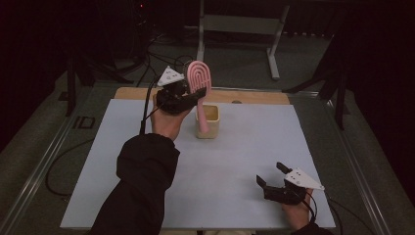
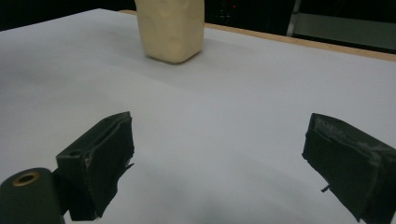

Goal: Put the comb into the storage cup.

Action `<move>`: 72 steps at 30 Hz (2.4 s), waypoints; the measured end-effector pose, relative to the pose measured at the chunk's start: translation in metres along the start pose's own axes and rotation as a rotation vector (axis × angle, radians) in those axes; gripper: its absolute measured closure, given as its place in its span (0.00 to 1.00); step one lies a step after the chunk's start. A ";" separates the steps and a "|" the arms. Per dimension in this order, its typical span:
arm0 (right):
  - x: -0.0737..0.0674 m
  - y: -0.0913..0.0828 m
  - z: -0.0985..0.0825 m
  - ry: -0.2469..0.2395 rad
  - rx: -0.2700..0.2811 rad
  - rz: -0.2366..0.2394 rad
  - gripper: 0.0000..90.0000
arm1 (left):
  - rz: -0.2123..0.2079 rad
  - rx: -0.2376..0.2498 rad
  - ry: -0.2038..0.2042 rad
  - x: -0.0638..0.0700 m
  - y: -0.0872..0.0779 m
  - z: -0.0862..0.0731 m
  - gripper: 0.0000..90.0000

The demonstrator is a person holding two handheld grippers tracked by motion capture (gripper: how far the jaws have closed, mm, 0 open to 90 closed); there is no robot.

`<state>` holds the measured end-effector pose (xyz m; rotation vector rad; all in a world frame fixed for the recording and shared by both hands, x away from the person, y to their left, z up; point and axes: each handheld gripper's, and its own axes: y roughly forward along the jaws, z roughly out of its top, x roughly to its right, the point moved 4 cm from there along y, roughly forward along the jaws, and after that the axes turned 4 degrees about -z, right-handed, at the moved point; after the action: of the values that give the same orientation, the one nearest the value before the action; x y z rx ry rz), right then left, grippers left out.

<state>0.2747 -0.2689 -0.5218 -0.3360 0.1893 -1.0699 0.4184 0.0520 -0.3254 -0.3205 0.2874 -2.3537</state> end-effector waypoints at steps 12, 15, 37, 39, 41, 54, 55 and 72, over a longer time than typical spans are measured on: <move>0.001 -0.001 0.000 0.008 0.006 0.003 0.09 | 0.037 0.015 0.015 -0.004 0.007 0.009 0.72; 0.001 -0.001 0.000 0.011 0.006 0.002 0.09 | 0.045 0.025 0.017 -0.004 0.009 0.011 0.72; 0.001 -0.001 0.000 0.009 0.008 0.006 0.09 | 0.092 0.053 -0.016 -0.018 0.018 0.012 0.72; 0.001 -0.001 0.000 0.010 0.008 0.006 0.09 | 0.098 0.056 -0.017 -0.019 0.019 0.013 0.72; 0.001 -0.001 0.001 0.010 0.009 0.007 0.09 | 0.107 0.055 -0.016 -0.020 0.020 0.013 0.72; 0.001 -0.001 0.001 0.010 0.015 0.009 0.09 | 0.130 0.069 -0.021 -0.023 0.028 0.018 0.72; 0.001 -0.001 0.001 0.010 0.016 0.010 0.09 | 0.131 0.070 -0.021 -0.022 0.029 0.019 0.72; 0.002 -0.001 0.001 0.017 0.021 0.008 0.09 | 0.140 0.067 -0.028 -0.029 0.043 0.015 0.72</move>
<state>0.2752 -0.2709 -0.5200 -0.3075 0.1941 -1.0659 0.4713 0.0399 -0.3286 -0.2914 0.2101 -2.2137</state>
